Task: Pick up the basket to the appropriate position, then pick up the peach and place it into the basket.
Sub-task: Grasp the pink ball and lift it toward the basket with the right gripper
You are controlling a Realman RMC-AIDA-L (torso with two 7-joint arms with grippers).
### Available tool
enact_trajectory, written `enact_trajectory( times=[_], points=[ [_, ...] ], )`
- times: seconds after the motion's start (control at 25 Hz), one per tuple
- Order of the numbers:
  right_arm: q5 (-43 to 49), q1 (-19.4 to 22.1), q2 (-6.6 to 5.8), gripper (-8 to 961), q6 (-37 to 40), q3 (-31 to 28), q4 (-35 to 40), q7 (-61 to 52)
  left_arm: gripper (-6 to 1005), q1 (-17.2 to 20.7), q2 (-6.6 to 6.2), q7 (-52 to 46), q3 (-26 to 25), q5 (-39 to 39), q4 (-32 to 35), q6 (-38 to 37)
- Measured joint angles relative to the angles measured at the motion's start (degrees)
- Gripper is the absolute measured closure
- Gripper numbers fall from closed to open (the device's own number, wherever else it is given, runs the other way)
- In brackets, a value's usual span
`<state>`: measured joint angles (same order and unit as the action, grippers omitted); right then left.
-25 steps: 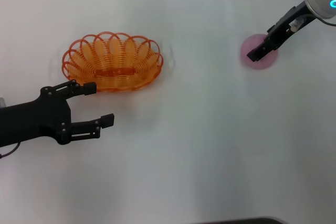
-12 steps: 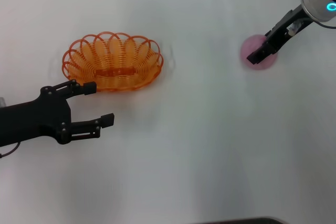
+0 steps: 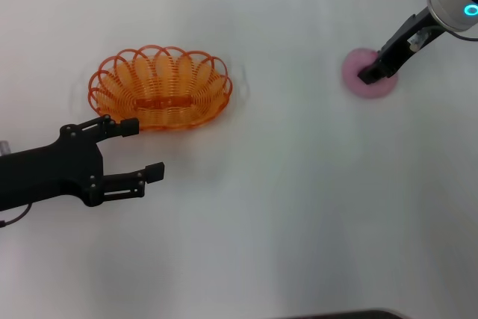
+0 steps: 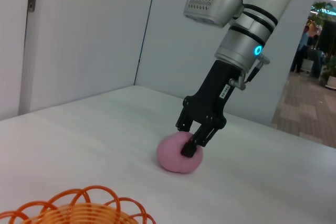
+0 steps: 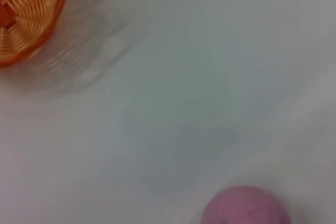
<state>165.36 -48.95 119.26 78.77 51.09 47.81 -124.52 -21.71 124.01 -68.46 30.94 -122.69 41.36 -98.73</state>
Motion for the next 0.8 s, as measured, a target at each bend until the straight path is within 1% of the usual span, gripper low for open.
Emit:
enact_trajectory(
  times=[0.08, 0.16, 0.8],
  points=[
    [0.00, 0.00, 0.00, 477, 0.05, 0.00, 0.00, 0.00, 112, 0.00, 0.00, -0.02, 0.00, 0.00, -0.03, 0.04],
    [-0.01, 0.00, 0.00, 659, 0.08, 0.00, 0.00, 0.01, 112, 0.00, 0.00, -0.09, 0.00, 0.00, -0.05, 0.04],
    [0.15, 0.00, 0.00, 752, 0.19, 0.07, 0.00, -0.11, 112, -0.14, 0.00, -0.26, -0.02, 0.00, -0.05, -0.12]
  ],
)
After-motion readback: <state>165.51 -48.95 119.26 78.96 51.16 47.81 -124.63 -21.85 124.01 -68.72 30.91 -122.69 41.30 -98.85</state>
